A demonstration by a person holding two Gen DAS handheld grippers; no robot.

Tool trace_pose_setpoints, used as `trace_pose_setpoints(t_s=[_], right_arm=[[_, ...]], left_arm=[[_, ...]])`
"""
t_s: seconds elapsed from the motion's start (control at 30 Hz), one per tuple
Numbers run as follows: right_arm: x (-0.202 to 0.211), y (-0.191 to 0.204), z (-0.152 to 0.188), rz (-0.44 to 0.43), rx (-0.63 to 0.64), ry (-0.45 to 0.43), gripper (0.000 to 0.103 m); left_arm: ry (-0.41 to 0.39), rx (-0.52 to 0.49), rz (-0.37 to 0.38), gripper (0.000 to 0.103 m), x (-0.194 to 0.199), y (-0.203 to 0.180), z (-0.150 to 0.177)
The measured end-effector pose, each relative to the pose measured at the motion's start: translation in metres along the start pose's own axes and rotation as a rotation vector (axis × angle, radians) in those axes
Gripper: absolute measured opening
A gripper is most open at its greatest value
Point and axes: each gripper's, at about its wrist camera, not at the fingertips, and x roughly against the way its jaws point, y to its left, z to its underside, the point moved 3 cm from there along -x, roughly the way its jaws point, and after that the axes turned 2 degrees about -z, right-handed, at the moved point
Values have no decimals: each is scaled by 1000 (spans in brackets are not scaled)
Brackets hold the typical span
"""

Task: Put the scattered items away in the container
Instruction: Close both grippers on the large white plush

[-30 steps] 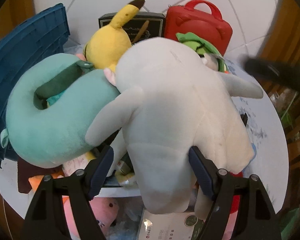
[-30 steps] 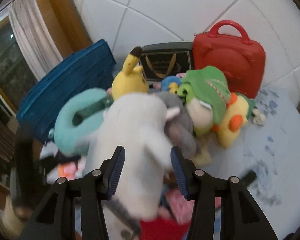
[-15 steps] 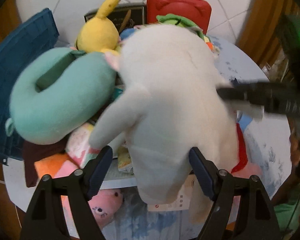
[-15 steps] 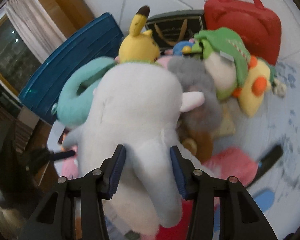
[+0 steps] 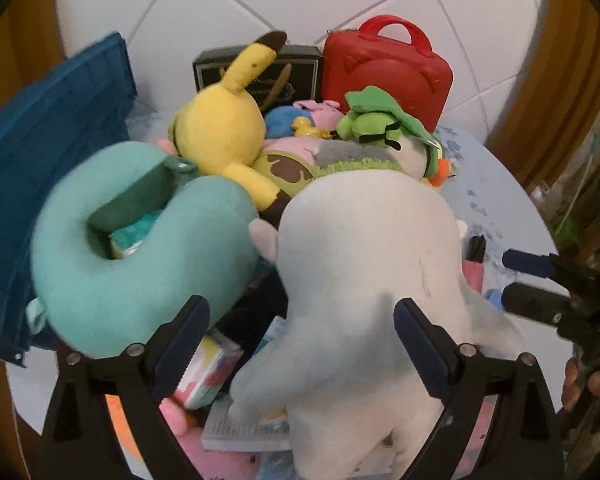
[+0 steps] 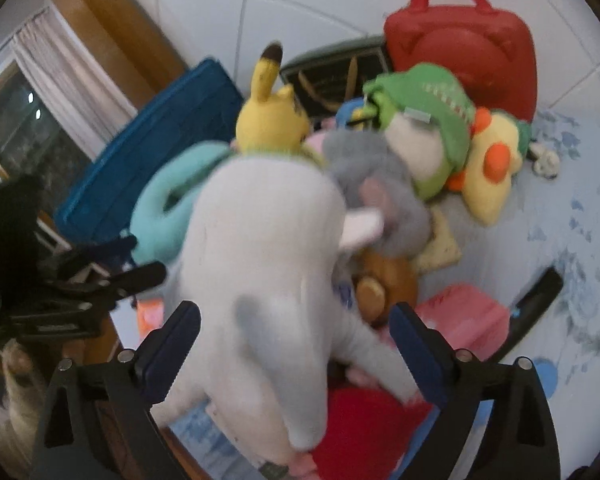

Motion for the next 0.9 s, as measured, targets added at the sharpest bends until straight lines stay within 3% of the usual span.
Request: trace_pose_setpoints(t_s=[0.13, 0.17, 0.3, 0.33, 0.4, 0.43, 0.47, 0.5, 0.57, 0.67, 0.7, 0.73, 0.77, 0.8, 0.83, 0.9], right_arm=[[-10, -6, -23, -26, -36, 9, 97], [-16, -7, -26, -45, -48, 22, 99], [-59, -17, -24, -69, -98, 139, 103], [-76, -21, -20, -138, -141, 169, 103], [-88, -29, -16, -180, -202, 163, 102], [-88, -31, -15, -200, -214, 139, 99], [-86, -30, -16, -216, -208, 124, 85], [-83, -27, -18, -233, -197, 107, 78], [-80, -20, -24, -182, -149, 103, 77], [-81, -21, -24, -199, -162, 110, 77], [-81, -21, -23, -207, -166, 109, 77], [-80, -22, -20, -217, -169, 112, 78], [-79, -22, -20, -223, -167, 115, 78], [-78, -21, -18, -232, -162, 121, 79], [-76, -23, -19, -235, -163, 124, 80], [-72, -26, -16, -232, -163, 129, 80]], left_arm=[[35, -8, 48, 95, -16, -3, -3], [40, -6, 64, 100, -20, -2, -3], [74, 13, 144, 103, -39, 0, -3], [70, 5, 121, 103, -44, -1, -3], [42, -13, 121, 103, -47, -1, -4], [43, 1, 149, 100, -48, 0, -5], [45, 8, 183, 88, -49, 1, -6], [48, 13, 223, 82, -48, 1, -6], [37, -10, 253, 62, -43, -5, -7], [17, -55, 237, 61, -39, -12, -5], [21, -53, 251, 62, -38, -10, -4], [27, -50, 263, 72, -38, -8, -3], [33, -46, 239, 94, -37, -3, -2], [34, -39, 208, 103, -38, 2, 0], [40, -33, 202, 103, -39, 7, 3], [84, 10, 283, 103, -42, 12, 13]])
